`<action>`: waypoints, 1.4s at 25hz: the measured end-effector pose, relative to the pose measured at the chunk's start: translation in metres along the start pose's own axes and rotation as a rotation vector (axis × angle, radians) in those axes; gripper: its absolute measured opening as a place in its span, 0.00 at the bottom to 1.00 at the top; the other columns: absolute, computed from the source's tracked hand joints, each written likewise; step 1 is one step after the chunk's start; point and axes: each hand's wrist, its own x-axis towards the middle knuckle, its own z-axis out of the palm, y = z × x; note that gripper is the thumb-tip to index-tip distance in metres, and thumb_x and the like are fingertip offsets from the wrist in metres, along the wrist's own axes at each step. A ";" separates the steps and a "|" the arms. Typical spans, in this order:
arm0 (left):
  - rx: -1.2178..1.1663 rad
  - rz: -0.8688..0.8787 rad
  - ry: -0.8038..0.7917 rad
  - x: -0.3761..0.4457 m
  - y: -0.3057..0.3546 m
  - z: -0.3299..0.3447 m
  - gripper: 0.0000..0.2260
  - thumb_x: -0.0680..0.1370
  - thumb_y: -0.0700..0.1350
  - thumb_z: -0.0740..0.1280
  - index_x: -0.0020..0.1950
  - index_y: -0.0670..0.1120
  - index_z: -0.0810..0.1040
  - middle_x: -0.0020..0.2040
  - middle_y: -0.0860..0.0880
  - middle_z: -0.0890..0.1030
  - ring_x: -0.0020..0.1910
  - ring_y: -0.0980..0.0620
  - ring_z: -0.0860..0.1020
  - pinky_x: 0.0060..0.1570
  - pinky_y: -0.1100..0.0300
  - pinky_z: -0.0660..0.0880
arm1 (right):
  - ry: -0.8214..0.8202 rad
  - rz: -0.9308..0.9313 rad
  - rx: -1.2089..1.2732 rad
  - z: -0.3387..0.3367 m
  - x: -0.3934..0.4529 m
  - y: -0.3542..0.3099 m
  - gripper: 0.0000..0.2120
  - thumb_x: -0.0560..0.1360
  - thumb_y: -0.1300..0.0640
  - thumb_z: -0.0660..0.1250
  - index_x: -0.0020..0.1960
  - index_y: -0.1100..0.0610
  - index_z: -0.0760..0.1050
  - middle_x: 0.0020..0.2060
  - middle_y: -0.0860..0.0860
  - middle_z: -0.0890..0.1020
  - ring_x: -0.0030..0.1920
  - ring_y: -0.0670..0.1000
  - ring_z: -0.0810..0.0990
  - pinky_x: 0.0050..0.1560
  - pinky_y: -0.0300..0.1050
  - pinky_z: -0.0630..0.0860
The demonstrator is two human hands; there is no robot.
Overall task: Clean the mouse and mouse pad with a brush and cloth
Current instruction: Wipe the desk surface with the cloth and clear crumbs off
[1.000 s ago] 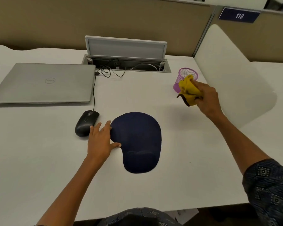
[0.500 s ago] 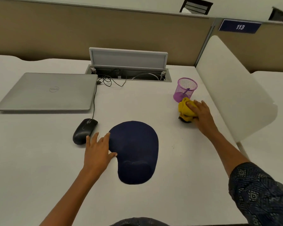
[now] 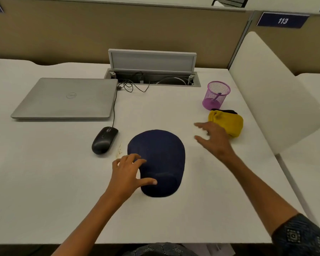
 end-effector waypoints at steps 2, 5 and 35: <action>-0.040 -0.026 -0.046 -0.003 0.004 0.003 0.31 0.68 0.65 0.68 0.67 0.51 0.71 0.66 0.51 0.69 0.64 0.50 0.68 0.63 0.54 0.63 | -0.096 0.194 0.094 0.023 -0.009 -0.028 0.18 0.70 0.58 0.72 0.59 0.59 0.78 0.50 0.58 0.83 0.48 0.52 0.80 0.51 0.44 0.75; -0.172 -0.202 0.051 0.007 0.009 0.001 0.24 0.75 0.52 0.68 0.67 0.45 0.69 0.66 0.45 0.69 0.62 0.46 0.70 0.59 0.56 0.69 | -0.186 0.422 0.008 0.045 -0.013 -0.043 0.22 0.71 0.54 0.72 0.62 0.60 0.74 0.54 0.58 0.81 0.54 0.56 0.80 0.57 0.47 0.74; -0.830 -0.544 0.267 0.166 -0.015 -0.042 0.07 0.75 0.36 0.67 0.51 0.41 0.81 0.48 0.43 0.83 0.42 0.47 0.81 0.47 0.55 0.79 | 0.011 0.648 0.288 0.048 0.117 -0.022 0.07 0.75 0.66 0.63 0.49 0.65 0.79 0.52 0.62 0.82 0.51 0.61 0.80 0.55 0.58 0.78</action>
